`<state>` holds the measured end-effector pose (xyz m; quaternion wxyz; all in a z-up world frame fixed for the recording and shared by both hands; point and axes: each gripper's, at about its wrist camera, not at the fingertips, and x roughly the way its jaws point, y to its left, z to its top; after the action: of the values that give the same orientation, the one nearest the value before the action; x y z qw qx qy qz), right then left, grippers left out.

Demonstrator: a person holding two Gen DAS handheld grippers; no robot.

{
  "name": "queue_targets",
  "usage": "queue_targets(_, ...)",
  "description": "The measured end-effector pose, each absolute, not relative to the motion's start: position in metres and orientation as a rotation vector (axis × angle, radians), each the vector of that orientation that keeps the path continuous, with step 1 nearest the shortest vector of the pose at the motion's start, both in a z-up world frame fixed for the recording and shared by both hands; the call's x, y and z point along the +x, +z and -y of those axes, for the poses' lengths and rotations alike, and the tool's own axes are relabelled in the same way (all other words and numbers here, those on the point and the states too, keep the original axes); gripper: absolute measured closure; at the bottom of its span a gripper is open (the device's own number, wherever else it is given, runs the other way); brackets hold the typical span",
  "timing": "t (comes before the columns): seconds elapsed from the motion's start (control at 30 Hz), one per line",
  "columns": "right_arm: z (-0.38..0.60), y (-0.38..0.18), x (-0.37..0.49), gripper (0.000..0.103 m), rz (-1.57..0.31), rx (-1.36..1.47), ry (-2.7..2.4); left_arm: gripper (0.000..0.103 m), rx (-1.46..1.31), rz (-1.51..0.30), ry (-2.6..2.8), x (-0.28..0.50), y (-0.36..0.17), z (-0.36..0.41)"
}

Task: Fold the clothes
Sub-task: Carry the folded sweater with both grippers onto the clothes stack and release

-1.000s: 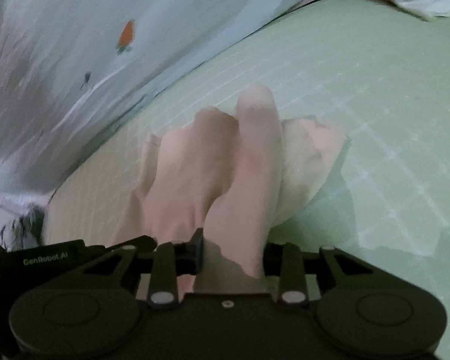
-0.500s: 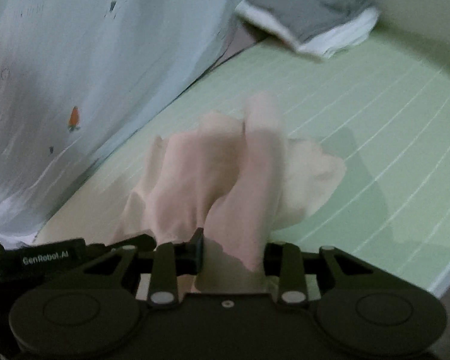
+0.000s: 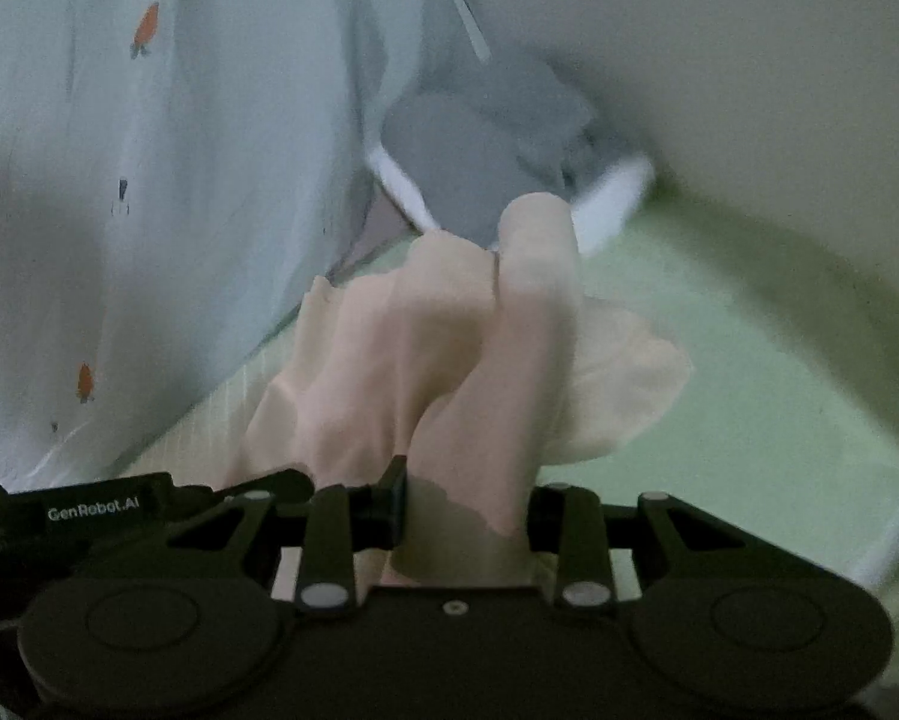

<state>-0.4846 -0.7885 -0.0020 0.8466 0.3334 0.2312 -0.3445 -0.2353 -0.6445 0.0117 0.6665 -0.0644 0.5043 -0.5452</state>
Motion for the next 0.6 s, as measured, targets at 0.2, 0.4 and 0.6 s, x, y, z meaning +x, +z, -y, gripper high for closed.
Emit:
queue_targets(0.2,0.890,0.071,-0.421,0.070,-0.429,0.477,-0.682,0.082,-0.272,-0.988,-1.253,-0.193,0.067,0.747)
queue_targets(0.4,0.989,0.117,-0.332,0.050,-0.425,0.223,-0.743,0.047,-0.263,-0.898,-1.216,-0.140,0.083,0.862)
queue_targets(0.6,1.074,0.039,-0.285,0.027,-0.659,0.371,-0.950,0.025,-0.030,-1.021,-1.043,-0.118,0.017,0.918)
